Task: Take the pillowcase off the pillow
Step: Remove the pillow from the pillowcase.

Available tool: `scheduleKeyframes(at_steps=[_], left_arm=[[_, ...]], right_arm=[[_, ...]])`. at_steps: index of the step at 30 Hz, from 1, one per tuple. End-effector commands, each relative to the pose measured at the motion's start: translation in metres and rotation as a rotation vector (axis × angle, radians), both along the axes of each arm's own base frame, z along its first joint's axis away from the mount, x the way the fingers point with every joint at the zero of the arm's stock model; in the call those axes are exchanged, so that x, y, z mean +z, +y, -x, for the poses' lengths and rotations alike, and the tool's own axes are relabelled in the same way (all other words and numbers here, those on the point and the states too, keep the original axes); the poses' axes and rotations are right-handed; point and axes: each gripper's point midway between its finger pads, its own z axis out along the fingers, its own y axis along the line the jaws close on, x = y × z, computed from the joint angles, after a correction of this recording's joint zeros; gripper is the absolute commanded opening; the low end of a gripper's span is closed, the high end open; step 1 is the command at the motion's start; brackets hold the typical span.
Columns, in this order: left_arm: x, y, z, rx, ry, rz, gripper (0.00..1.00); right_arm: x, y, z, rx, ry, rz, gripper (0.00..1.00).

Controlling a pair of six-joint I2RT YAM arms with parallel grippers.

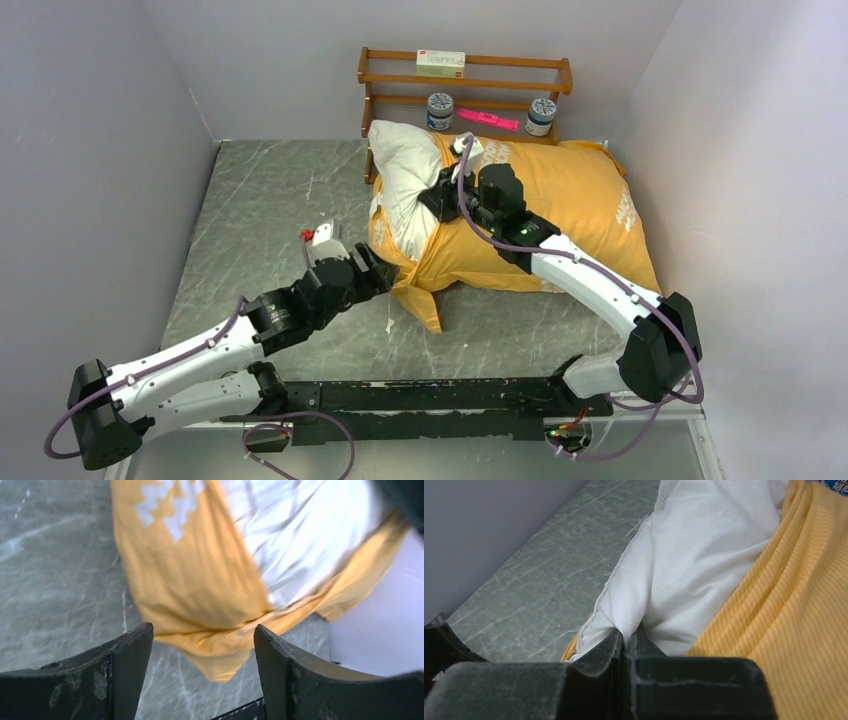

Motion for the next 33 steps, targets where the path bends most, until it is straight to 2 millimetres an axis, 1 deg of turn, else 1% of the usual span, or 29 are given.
scheduleKeyframes(at_steps=[1, 3, 7, 9, 12, 15, 18, 22, 26, 33], left_arm=[[0.041, -0.007, -0.024, 0.056, -0.096, 0.017, 0.79], [0.046, -0.010, -0.032, 0.078, -0.109, 0.012, 0.79], [0.047, -0.016, -0.045, 0.093, -0.121, 0.014, 0.77], [0.044, -0.018, -0.050, 0.099, -0.118, -0.002, 0.73], [0.038, -0.020, -0.052, 0.094, -0.106, -0.028, 0.69], [0.022, -0.016, -0.050, 0.103, -0.081, -0.057, 0.65], [0.002, -0.008, -0.044, 0.108, -0.046, -0.088, 0.61], [-0.032, 0.010, -0.035, 0.132, 0.004, -0.161, 0.56], [-0.062, 0.029, -0.027, 0.161, 0.049, -0.216, 0.52], [-0.097, 0.052, -0.020, 0.193, 0.117, -0.264, 0.49]], right_arm=[[0.080, -0.005, 0.001, -0.011, -0.190, -0.176, 0.00], [0.079, -0.006, 0.002, -0.010, -0.192, -0.173, 0.00], [0.077, -0.008, 0.004, -0.011, -0.193, -0.171, 0.00], [0.077, -0.009, 0.004, -0.012, -0.194, -0.170, 0.00], [0.076, -0.010, 0.005, -0.015, -0.194, -0.168, 0.00], [0.079, -0.012, 0.005, -0.026, -0.203, -0.171, 0.00], [0.084, -0.015, 0.004, -0.042, -0.209, -0.174, 0.00], [0.086, -0.019, 0.003, -0.067, -0.203, -0.178, 0.00], [0.090, -0.021, 0.004, -0.073, -0.205, -0.188, 0.00], [0.095, -0.025, 0.004, -0.090, -0.213, -0.194, 0.00]])
